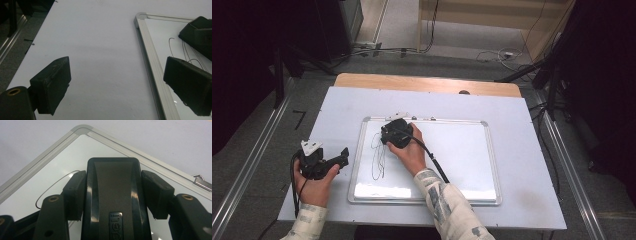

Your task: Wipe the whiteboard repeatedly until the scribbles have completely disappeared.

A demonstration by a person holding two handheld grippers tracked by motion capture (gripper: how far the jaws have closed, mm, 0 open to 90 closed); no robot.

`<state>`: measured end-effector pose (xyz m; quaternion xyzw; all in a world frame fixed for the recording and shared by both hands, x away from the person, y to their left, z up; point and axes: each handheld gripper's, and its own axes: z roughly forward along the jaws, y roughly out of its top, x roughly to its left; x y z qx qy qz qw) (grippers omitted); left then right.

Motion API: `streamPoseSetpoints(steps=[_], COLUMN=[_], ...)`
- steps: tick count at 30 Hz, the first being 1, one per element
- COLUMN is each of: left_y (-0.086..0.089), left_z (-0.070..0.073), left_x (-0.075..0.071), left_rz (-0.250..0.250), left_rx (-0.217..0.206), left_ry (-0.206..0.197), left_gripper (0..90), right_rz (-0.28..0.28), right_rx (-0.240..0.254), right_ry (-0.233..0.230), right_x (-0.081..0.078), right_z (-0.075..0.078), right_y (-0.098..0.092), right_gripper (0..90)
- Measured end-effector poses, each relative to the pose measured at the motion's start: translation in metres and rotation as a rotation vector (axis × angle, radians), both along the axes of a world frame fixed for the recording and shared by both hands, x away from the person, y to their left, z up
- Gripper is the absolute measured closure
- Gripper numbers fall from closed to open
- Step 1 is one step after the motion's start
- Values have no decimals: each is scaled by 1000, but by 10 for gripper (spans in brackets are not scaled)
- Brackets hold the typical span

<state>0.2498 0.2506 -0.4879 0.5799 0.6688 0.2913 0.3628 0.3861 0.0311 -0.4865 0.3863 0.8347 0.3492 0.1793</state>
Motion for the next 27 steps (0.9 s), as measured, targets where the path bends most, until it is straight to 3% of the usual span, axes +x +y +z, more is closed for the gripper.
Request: streamPoseSetpoints(steps=[13,27], left_y=[-1,-1], left_z=[0,1], left_x=[-1,-1], left_rz=[2,1], left_rx=[-2,-1], left_ry=[-5,-7], left_gripper=[83,85], right_rz=[20,80], right_rx=[2,-13], right_ry=[2,-3], right_x=[0,-10], right_z=[-2,-3], right_y=[1,13], right_gripper=[393,395])
